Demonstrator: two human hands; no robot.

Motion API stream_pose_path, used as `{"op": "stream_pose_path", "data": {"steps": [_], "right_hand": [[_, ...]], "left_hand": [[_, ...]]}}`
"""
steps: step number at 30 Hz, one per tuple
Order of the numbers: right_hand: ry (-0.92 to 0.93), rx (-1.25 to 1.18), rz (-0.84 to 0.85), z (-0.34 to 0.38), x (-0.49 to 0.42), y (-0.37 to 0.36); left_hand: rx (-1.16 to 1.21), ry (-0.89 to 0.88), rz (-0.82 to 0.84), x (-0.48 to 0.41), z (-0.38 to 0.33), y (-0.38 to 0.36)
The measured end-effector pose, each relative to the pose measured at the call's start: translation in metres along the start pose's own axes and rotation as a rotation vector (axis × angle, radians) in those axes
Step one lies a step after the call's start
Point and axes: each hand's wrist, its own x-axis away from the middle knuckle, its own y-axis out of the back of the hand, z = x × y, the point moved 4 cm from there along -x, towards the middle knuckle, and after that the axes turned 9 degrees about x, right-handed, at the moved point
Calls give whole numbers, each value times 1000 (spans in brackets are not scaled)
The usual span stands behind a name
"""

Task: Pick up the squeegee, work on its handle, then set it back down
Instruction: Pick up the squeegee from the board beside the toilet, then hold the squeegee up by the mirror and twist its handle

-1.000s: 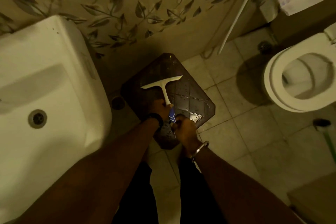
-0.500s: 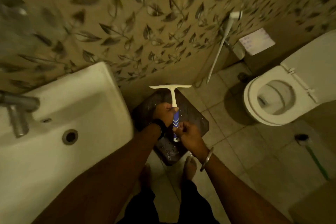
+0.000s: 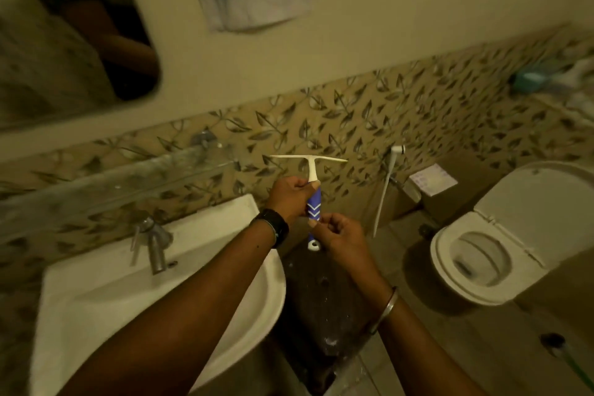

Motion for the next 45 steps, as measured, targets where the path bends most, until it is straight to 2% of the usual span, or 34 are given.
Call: {"op": "stream_pose_path", "data": {"steps": [11, 15, 20, 27, 35, 40, 45], "right_hand": [[247, -84, 183, 133, 34, -27], [361, -81, 278, 186, 55, -48], [464, -99, 318, 247, 72, -83], [545, -131, 384, 314, 80, -141], [554, -153, 399, 365, 89, -203], [547, -146, 321, 385, 89, -232], [647, -193, 236, 423, 90, -238]], "left_hand": [[128, -255, -190, 92, -129, 69], [164, -353, -281, 131, -171, 102], [166, -445, -362, 170, -220, 147], [133, -562, -378, 200, -284, 209], [93, -672, -330, 196, -333, 280], [119, -687, -294, 189, -360, 304], [133, -715, -297, 185, -391, 309]]}}
